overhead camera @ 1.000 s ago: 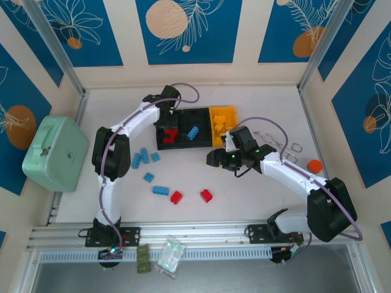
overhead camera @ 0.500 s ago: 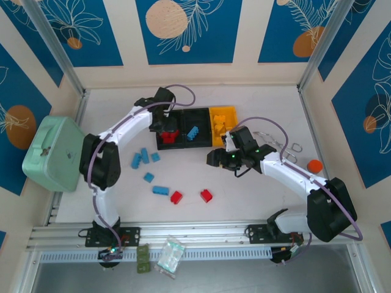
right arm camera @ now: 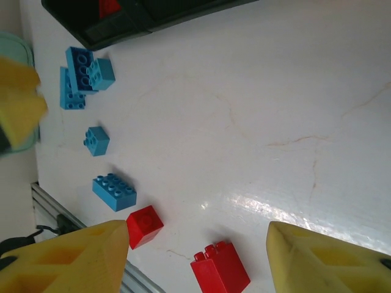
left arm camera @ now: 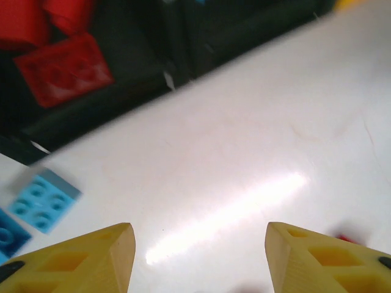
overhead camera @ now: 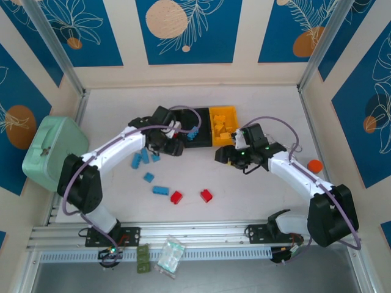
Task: Sort the legos into containers by color
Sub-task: Pick up the lego from the middle-left of the table.
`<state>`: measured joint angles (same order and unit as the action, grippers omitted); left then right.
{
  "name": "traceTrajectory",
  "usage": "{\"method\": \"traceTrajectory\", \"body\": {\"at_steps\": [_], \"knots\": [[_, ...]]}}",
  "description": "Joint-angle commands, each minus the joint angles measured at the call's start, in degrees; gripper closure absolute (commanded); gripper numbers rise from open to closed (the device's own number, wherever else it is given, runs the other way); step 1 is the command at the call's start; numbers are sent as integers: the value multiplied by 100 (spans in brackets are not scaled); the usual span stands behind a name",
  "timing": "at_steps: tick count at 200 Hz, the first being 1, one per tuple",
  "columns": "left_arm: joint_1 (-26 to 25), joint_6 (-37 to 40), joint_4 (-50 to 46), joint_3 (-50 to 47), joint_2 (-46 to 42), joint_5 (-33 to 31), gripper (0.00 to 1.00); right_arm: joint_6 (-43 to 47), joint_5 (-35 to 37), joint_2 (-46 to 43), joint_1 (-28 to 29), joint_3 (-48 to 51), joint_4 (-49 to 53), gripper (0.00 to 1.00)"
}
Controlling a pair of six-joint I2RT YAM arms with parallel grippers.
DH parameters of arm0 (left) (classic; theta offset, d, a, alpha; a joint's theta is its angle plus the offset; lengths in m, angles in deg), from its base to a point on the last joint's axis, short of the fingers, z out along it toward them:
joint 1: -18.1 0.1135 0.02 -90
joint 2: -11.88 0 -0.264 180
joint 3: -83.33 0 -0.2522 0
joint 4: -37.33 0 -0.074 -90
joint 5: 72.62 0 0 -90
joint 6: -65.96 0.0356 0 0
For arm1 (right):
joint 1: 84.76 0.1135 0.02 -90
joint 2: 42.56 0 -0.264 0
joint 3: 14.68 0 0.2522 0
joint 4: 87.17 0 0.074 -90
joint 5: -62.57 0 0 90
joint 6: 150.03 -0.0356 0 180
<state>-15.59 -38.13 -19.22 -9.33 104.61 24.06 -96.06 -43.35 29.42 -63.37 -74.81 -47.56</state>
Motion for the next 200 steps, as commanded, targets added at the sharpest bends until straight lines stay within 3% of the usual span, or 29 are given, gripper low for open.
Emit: {"method": "traceTrajectory", "body": {"at_steps": [1,27,93,200], "knots": [[-244,412,-172,-456,-445,426,42,153,-775,-79,-207,-34,567,38],[-643,338,-256,-986,-756,282,42,342,-1216,37,-189,-141,1037,38],[-1333,-403,44,-1979,-1020,380,41,327,-1002,70,-178,44,1107,38],[-2240,-1181,46,-2139,-478,-653,45,173,-966,77,-222,363,645,39]]}}
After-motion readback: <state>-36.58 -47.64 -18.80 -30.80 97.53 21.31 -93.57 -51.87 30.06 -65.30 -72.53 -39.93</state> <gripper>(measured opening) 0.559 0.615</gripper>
